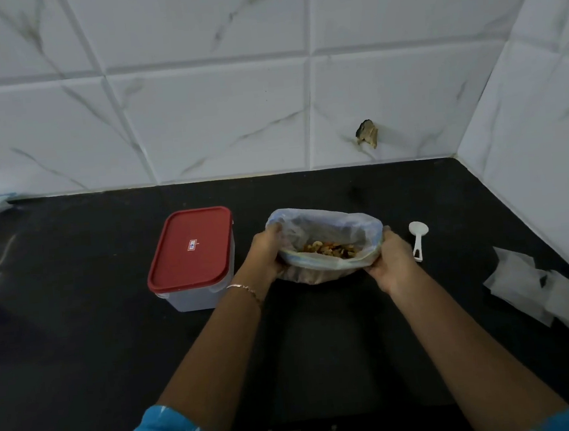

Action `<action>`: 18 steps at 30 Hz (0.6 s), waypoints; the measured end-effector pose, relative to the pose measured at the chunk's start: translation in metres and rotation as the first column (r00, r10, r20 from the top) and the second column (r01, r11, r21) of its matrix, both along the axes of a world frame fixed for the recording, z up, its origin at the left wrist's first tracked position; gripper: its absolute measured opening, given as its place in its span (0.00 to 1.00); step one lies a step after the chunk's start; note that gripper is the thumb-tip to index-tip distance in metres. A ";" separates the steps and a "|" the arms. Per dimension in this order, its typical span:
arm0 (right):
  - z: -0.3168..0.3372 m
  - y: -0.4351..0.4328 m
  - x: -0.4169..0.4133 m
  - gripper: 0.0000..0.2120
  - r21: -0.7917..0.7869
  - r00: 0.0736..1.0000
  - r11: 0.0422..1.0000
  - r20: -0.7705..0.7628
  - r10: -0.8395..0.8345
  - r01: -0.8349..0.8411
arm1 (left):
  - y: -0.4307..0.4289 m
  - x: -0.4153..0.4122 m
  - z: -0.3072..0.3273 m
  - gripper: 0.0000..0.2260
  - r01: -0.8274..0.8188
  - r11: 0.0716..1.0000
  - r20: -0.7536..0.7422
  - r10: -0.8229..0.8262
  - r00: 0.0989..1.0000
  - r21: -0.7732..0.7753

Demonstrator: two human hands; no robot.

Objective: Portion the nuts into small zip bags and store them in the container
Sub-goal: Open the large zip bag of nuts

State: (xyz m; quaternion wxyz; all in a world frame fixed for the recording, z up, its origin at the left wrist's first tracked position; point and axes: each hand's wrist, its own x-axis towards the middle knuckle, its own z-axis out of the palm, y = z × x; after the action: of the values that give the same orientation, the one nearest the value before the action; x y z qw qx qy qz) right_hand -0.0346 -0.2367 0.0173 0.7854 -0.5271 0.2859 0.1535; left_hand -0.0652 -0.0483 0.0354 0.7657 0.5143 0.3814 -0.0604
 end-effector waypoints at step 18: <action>0.007 -0.018 -0.002 0.43 -0.906 0.464 -0.417 -0.341 0.818 0.069 | 0.001 -0.025 -0.014 0.47 0.540 -0.279 -0.606 -0.433 0.667 0.794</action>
State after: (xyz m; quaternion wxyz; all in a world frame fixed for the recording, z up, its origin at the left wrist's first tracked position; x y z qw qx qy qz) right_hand -0.0370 -0.2545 0.0238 -0.0116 -0.9750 -0.2199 0.0291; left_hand -0.0906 -0.0472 0.0211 0.0649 0.9882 0.0910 -0.1045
